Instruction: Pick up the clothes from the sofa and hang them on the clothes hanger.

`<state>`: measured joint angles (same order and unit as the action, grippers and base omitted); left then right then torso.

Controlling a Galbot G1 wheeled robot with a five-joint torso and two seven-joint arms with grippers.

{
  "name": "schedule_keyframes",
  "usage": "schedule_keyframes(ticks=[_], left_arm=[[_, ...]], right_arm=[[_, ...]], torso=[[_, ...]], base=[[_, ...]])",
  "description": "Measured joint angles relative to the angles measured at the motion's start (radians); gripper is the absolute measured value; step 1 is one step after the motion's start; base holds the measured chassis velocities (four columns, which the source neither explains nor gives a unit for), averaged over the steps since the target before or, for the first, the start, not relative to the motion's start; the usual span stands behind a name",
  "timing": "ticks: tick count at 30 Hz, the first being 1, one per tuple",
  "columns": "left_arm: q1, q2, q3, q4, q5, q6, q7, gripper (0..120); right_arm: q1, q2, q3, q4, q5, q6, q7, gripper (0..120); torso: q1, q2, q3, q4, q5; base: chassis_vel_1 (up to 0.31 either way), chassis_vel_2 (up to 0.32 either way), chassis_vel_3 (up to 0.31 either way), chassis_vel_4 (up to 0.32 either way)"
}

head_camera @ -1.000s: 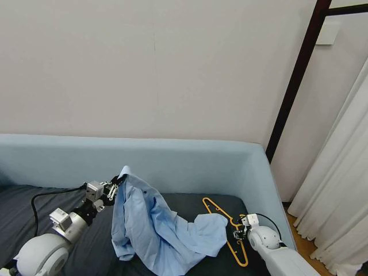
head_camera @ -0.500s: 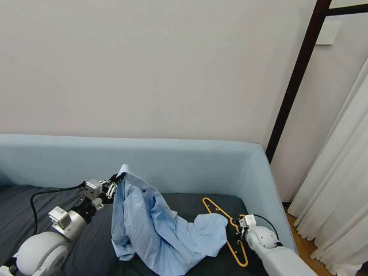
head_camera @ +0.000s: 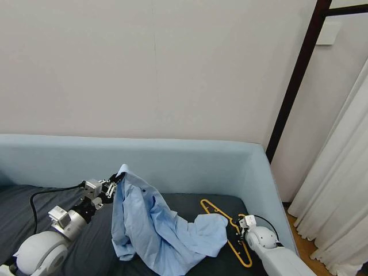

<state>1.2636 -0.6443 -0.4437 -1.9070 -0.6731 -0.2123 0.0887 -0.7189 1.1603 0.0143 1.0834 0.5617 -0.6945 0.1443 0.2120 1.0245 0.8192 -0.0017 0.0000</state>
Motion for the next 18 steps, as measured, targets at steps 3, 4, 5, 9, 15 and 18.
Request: schedule_keyframes(ticks=[3, 4, 5, 9, 15, 18], left_arm=[[-0.001, -0.001, 0.001, 0.0, 0.0, 0.0, 0.0, 0], [-0.002, -0.001, 0.001, 0.0, -0.001, 0.0, 0.0, 0], [-0.004, -0.001, 0.003, 0.002, -0.001, 0.0, 0.0, 0], [-0.014, 0.001, 0.012, 0.012, -0.001, -0.002, 0.001, 0], [-0.039, 0.005, 0.026, 0.035, -0.005, -0.007, 0.011, 0], [-0.043, 0.004, 0.026, 0.039, -0.014, -0.009, 0.015, 0]], right_arm=[[-0.011, -0.016, -0.017, 0.047, 0.012, 0.031, 0.022, 5], [-0.014, -0.024, -0.02, 0.07, 0.014, 0.049, 0.033, 5], [-0.015, -0.035, -0.021, 0.1, 0.014, 0.079, 0.052, 5], [0.002, -0.065, -0.008, 0.172, -0.018, 0.21, 0.125, 5], [0.002, -0.161, 0.032, 0.337, -0.078, 0.446, 0.137, 5], [-0.052, -0.226, 0.031, 0.443, -0.112, 0.546, 0.07, 5]], torso=[[0.0, 0.0, 0.0, -0.0001, 0.0003], [0.0, 0.0, 0.0, 0.0, 0.0004], [0.0, 0.0, 0.0, 0.0001, 0.0001], [0.0, 0.0, 0.0, 0.0002, 0.0002], [0.0, 0.0, 0.0, 0.0003, -0.0002], [0.0, 0.0, 0.0, 0.0, -0.0005]], base=[[0.0, 0.0, 0.0, 0.0], [0.0, 0.0, 0.0, 0.0], [0.0, 0.0, 0.0, 0.0], [0.0, 0.0, 0.0, 0.0], [0.0, 0.0, 0.0, 0.0], [0.0, 0.0, 0.0, 0.0]])
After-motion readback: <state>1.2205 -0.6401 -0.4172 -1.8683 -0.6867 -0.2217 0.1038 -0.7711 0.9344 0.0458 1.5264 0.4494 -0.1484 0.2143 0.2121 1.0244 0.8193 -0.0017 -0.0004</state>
